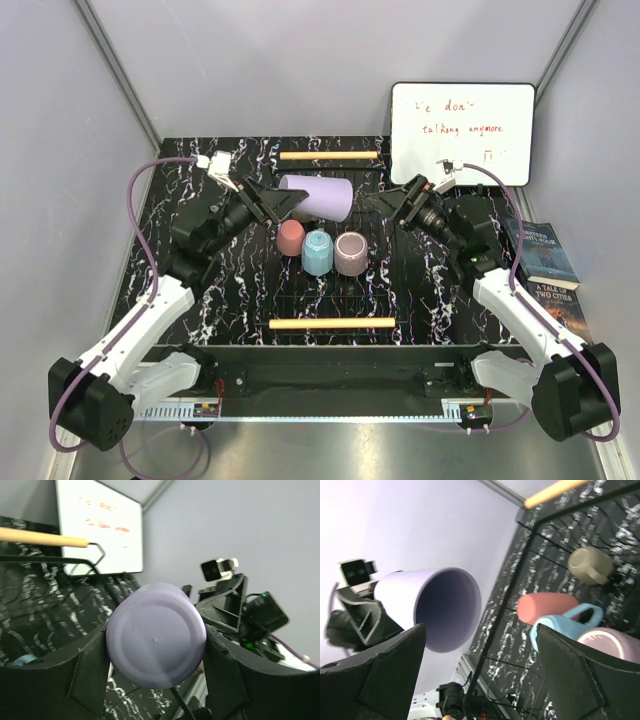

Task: Unload the cups from the dish rack

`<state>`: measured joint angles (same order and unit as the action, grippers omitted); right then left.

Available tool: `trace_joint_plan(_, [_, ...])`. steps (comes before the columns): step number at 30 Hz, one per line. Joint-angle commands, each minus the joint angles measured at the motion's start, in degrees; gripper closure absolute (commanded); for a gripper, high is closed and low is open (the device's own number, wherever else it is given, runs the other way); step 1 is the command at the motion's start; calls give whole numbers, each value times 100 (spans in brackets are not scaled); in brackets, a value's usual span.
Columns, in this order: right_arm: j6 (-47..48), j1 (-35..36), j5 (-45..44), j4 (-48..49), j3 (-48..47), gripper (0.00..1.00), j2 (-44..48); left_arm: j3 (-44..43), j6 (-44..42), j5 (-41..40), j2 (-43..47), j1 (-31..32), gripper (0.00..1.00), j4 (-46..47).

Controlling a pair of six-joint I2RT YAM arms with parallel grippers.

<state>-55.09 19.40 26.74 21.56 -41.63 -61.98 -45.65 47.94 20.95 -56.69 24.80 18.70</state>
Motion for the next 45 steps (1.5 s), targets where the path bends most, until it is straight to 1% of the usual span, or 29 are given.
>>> trace_joint_plan(1, [-336, 20, 551, 1051, -21, 4, 150, 82, 531, 928, -106, -45, 100, 1443])
trace_joint_plan(2, [-362, 29, 595, 1113, -30, 5, 168, 108, 575, 963, -141, -54, 100, 1522])
trace_joint_plan(3, [-414, 29, 648, 1261, -47, 9, 160, 144, 654, 1033, -193, -54, 100, 1645])
trace_joint_plan(6, [-581, 38, 745, 1587, -21, 13, 133, 223, 812, 1113, -395, -54, 100, 1891])
trace_joint_plan(8, [-582, 64, 806, 1623, -47, 13, 124, 284, 874, 1130, -492, -54, 100, 2058])
trace_joint_plan(14, [-591, 196, 929, 1764, -144, 14, 81, 293, 918, 1122, -633, -54, 100, 2111])
trace_joint_plan(18, [-538, 494, 1026, 1746, -380, 15, -165, 293, 1050, 1209, -747, -54, 100, 2287])
trace_joint_plan(22, [-511, 732, 1061, 1816, -522, 20, -464, 337, 1147, 1298, -800, -45, 100, 2419])
trace_joint_plan(26, [-538, 872, 991, 2000, -574, 39, -727, 460, 1173, 1341, -774, -36, 100, 2428])
trace_joint_plan(28, [-547, 925, 965, 2036, -601, 61, -798, 521, 1182, 1368, -774, -45, 100, 2445])
trace_joint_plan(30, [-608, 960, 964, 2141, -610, 75, -930, 566, 1209, 1377, -783, -36, 100, 2463])
trace_joint_plan(33, [-757, 1031, 1008, 2387, -610, 79, -1106, 627, 1252, 1421, -809, -28, 100, 2524])
trace_joint_plan(34, [-792, 1066, 1017, 2457, -601, 85, -1193, 653, 1261, 1429, -826, -28, 100, 2516])
trace_joint_plan(36, [-907, 1084, 991, 2555, -540, 99, -1247, 662, 1261, 1438, -844, -19, 100, 2516])
trace_joint_plan(37, [-924, 1092, 973, 2563, -505, 100, -1221, 654, 1244, 1464, -835, -19, 100, 2464])
trace_joint_plan(38, [-907, 1084, 938, 2520, -426, 100, -1168, 628, 1192, 1473, -809, -19, 97, 2359])
trace_joint_plan(39, [-837, 1084, 851, 2415, -390, 100, -1098, 593, 1104, 1456, -783, -19, 90, 2210])
trace_joint_plan(40, [-724, 1084, 807, 2240, -373, 100, -889, 479, 868, 1421, -739, -27, 66, 1817])
trace_joint_plan(41, [-461, 1084, 745, 1777, -390, 100, -765, 408, 735, 1351, -634, -28, 52, 1621])
trace_joint_plan(42, [-302, 1084, 614, 1529, -381, 100, -615, 355, 612, 1289, -581, -28, 36, 1419])
trace_joint_plan(43, [13, 1084, 509, 1265, -399, 100, -318, 216, 385, 1228, -528, -36, 9, 982])
trace_joint_plan(44, [164, 1084, 403, 723, -434, 100, -167, 136, 278, 1062, -432, -45, 1, 760])
trace_joint_plan(45, [304, 1084, 211, 474, -443, 100, -18, 57, 173, 982, -396, -54, 1, 532])
